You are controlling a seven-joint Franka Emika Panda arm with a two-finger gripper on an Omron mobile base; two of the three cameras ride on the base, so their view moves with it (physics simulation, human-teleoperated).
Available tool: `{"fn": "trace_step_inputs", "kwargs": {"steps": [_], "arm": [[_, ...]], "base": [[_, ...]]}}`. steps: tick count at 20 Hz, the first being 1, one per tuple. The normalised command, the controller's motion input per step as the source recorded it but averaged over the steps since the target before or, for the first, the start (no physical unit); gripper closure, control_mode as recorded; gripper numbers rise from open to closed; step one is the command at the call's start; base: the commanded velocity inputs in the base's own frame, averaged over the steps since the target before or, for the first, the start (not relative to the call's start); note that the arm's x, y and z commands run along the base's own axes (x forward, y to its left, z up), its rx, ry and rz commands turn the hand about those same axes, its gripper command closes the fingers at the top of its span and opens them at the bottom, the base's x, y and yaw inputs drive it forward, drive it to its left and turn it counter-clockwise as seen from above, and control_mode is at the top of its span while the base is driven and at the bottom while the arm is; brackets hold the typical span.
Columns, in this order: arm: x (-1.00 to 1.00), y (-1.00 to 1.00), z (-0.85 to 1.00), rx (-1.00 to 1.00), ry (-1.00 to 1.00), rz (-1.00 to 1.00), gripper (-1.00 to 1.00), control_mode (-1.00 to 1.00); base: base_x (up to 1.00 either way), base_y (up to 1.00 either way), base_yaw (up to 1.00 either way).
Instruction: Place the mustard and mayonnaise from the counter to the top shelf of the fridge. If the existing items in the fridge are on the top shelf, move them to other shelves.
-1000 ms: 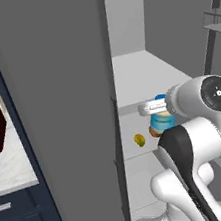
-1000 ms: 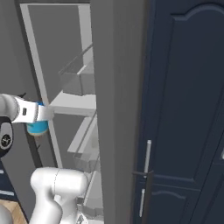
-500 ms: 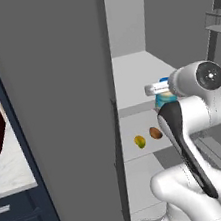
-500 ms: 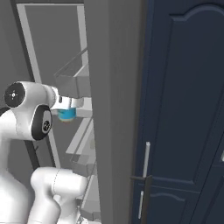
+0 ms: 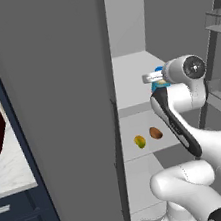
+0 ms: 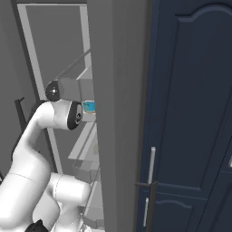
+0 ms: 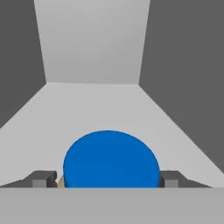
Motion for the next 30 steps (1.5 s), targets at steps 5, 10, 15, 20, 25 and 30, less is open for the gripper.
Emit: {"fn": "trace_step_inputs", "kwargs": {"steps": [5,10,15,20,25,30], "arm": [[1.00,0.00,-0.05,-0.15,0.02,0.00,1.00,-1.00],[0.86,-0.12,-0.27,-0.05,0.10,0.00,1.00,-1.00],[0.42,-0.27,-0.50,0.00,0.16,0.00,1.00,-1.00],[0.09,-0.11,-0.27,0.00,0.02,0.03,-1.00,-1.00],[0.00,0.00,0.00,0.00,0.00,0.00,-1.00,-1.00],[-0.13,0.00,0.00,0.00,-0.06,0.00,-1.00,-1.00]], "base": [[0.00,0.00,0.00],[0.00,0.00,0.00],[0.00,0.00,0.00],[0.00,0.00,0.00],[0.00,0.00,0.00],[0.00,0.00,0.00]]}}
